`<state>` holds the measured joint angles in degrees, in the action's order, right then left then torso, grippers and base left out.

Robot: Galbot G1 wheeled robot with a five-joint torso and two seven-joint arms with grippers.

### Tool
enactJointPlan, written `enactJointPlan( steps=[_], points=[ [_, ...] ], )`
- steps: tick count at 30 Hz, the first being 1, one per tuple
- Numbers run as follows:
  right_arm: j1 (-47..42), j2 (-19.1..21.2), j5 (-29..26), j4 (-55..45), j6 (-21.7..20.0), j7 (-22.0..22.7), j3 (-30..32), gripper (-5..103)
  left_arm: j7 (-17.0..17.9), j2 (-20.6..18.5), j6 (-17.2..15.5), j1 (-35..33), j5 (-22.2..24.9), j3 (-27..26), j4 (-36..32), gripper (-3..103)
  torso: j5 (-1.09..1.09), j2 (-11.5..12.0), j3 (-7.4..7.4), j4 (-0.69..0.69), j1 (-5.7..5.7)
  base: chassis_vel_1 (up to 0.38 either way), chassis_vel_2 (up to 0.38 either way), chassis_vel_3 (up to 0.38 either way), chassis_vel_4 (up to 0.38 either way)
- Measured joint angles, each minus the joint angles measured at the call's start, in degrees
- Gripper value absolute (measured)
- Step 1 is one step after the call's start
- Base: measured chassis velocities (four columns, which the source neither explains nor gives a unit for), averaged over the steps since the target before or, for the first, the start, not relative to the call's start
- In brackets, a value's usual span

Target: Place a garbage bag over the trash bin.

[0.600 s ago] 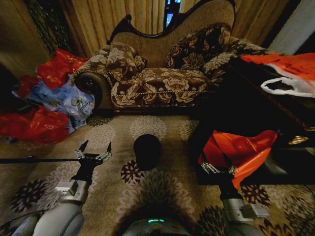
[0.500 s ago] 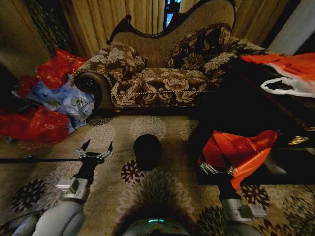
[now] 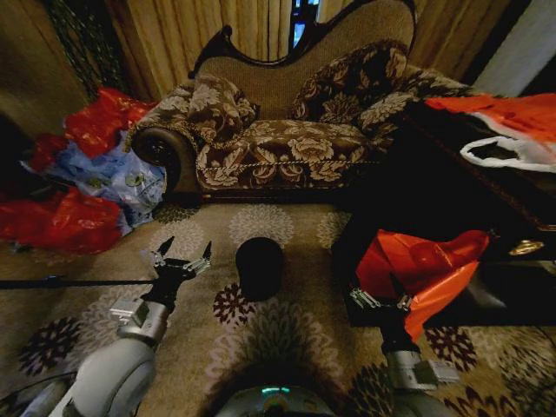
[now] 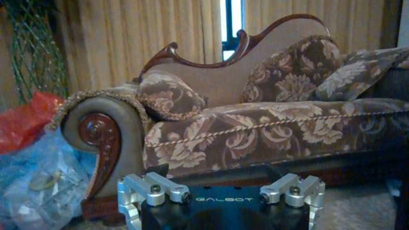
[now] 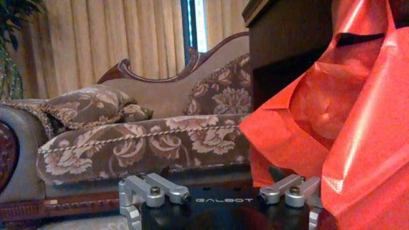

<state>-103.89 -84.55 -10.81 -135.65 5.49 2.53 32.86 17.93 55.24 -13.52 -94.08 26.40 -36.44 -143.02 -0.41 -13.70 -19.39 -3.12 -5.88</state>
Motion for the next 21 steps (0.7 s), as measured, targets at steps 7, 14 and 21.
enactJointPlan(
  steps=[7,14,21],
  points=[
    [0.33,0.02,0.28,0.8,-0.01,0.09,0.15,100,1.55,-1.84,-0.99,3.85,5.21,6.38,0.66,100,0.0,0.0,0.0,0.0,0.0,0.0,0.0,0.0,0.0],
    [0.05,0.64,0.89,1.92,0.27,0.09,0.65,100,1.62,-3.19,-1.34,8.06,10.59,12.47,1.44,100,0.0,0.0,0.0,0.01,0.0,0.0,0.0,0.0,0.0],
    [0.34,0.93,1.7,5.18,0.28,0.15,0.47,100,3.92,-6.99,-0.12,25.83,29.3,28.66,5.35,100,0.01,0.0,0.0,0.0,0.0,0.0,0.0,0.0,0.0]
  ],
)
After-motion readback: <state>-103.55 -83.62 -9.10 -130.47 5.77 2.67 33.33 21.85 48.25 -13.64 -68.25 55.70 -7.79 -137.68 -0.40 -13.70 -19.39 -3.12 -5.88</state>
